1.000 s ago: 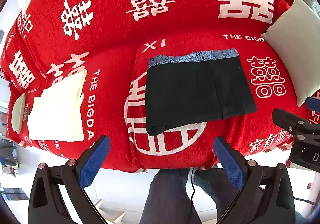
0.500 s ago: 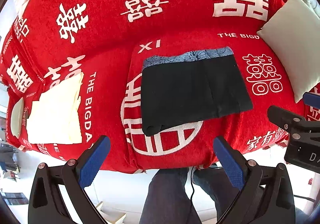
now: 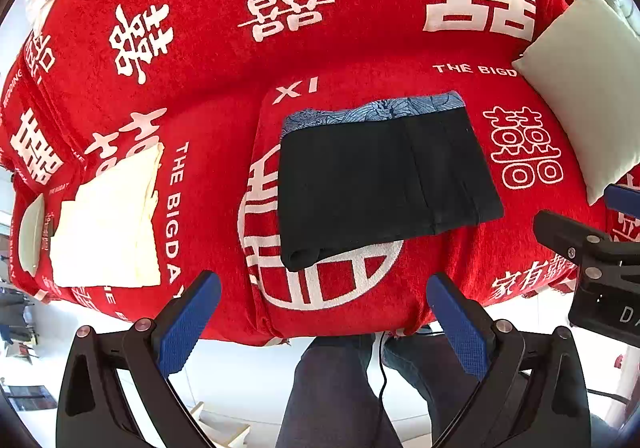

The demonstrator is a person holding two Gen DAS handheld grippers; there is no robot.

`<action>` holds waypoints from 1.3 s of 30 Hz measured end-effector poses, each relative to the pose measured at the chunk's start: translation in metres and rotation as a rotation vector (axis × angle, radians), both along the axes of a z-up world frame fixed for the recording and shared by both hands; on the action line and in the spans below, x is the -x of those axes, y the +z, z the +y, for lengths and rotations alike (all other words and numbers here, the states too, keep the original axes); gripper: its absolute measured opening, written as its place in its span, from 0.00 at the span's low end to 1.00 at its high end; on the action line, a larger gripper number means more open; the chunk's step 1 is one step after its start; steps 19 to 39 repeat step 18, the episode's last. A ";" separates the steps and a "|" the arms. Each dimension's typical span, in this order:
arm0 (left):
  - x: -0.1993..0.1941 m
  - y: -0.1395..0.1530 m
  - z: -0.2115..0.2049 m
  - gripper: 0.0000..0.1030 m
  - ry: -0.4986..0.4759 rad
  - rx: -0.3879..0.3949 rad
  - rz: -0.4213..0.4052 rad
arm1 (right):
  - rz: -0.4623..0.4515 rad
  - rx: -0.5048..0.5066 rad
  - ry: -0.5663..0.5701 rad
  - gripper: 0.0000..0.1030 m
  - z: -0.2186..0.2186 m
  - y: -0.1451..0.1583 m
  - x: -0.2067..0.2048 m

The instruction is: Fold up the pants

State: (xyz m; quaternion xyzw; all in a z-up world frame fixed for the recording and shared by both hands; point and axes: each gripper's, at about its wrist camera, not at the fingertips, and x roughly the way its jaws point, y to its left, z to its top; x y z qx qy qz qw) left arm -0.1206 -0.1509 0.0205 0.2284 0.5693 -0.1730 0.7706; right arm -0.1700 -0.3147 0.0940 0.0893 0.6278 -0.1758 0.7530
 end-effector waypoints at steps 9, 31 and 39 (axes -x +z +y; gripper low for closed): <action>-0.002 -0.004 -0.001 1.00 0.018 0.000 0.017 | 0.003 0.002 -0.002 0.93 0.000 -0.001 -0.001; -0.004 -0.002 0.000 1.00 0.006 0.012 0.011 | 0.007 -0.002 -0.012 0.93 -0.003 -0.003 -0.005; -0.004 -0.002 0.000 1.00 0.006 0.012 0.011 | 0.007 -0.002 -0.012 0.93 -0.003 -0.003 -0.005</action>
